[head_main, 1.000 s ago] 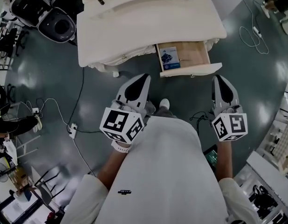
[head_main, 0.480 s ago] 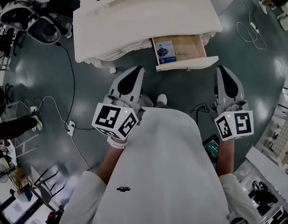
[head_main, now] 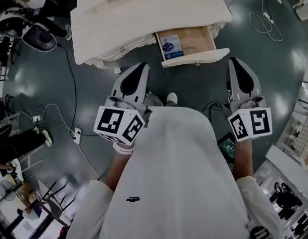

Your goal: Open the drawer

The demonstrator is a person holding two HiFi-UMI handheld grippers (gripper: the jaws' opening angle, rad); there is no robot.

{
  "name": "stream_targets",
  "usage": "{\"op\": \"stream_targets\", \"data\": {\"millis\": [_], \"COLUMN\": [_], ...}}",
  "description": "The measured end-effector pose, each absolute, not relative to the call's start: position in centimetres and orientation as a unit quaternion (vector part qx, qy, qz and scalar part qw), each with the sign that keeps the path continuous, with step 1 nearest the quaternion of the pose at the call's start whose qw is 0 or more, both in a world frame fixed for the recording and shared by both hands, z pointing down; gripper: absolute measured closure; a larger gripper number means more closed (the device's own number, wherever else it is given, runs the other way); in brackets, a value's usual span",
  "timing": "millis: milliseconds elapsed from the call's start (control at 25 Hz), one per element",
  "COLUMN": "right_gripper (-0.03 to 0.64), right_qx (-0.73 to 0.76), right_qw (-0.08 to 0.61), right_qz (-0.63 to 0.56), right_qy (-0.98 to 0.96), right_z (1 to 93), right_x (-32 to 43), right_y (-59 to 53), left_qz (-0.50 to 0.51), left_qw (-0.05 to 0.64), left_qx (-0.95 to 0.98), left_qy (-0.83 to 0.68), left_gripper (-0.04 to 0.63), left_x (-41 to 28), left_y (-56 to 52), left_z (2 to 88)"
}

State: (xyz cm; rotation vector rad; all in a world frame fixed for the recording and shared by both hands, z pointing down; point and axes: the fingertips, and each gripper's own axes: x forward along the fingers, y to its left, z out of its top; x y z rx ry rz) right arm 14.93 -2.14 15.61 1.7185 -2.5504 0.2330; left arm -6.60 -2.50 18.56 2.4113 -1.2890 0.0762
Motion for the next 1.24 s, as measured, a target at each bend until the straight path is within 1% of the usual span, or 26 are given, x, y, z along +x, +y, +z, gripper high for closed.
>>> {"op": "stream_targets", "data": {"millis": [1240], "right_gripper": [0.606], "right_qx": [0.55], "right_qw": [0.031], "right_qz": [0.081], "right_qy": [-0.83], "right_z": [15.6], "right_x": [14.4], "right_y": [-1.1], "left_qz": [0.025], "left_qw": [0.211], "left_qx": [0.871], "left_qy": [-0.443], "left_gripper": [0.586], "left_x": [-5.4], "left_y": [-1.9], "left_z": [18.6]}}
